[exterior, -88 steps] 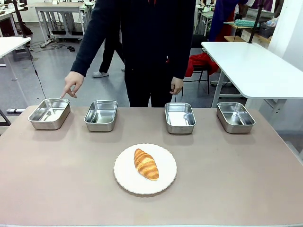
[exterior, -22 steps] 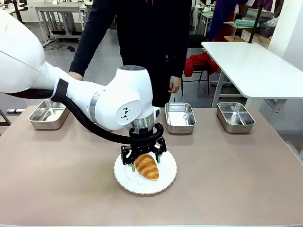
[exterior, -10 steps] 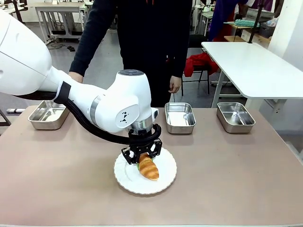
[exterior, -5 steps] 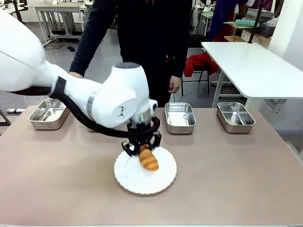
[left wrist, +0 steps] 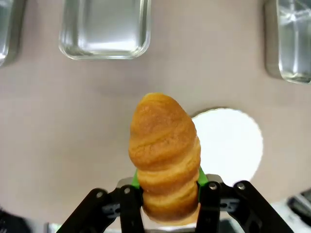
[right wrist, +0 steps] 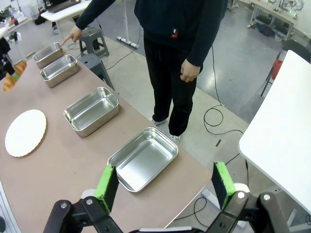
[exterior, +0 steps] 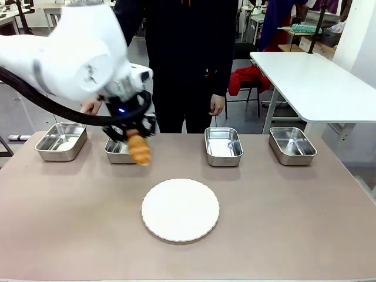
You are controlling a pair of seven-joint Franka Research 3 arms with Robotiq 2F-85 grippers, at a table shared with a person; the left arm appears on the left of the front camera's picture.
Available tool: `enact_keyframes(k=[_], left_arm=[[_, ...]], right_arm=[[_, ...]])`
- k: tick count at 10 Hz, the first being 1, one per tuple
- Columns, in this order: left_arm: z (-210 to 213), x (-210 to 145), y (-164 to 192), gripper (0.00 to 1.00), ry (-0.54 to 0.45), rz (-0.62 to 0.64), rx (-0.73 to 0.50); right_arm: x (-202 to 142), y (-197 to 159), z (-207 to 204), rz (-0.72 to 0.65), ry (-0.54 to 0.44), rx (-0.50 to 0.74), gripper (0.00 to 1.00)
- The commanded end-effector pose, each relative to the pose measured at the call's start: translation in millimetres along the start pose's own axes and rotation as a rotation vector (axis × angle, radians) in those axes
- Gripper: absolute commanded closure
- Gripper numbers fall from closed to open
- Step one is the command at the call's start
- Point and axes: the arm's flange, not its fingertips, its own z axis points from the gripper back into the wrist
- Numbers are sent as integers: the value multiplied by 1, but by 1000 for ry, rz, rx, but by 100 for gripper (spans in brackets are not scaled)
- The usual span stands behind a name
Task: Place the bread in the container.
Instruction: Place the Butter Roll into the Airtight Container indicated by the human.
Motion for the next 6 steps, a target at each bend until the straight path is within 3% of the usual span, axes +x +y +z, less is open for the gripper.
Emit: enact_keyframes(k=[1,3,4,6], left_arm=[[18,12,71,62,42,-156,-38],[34,30,131,62,51,-166,-29],[31,37,152,62,56,-257,-72],[36,36,146,62,42,-190,-27]], right_arm=[[2,1,0,3,-5,0,0],[2,1,0,3,-5,0,0],[2,1,0,3,-5,0,0],[2,1,0,3,-5,0,0]])
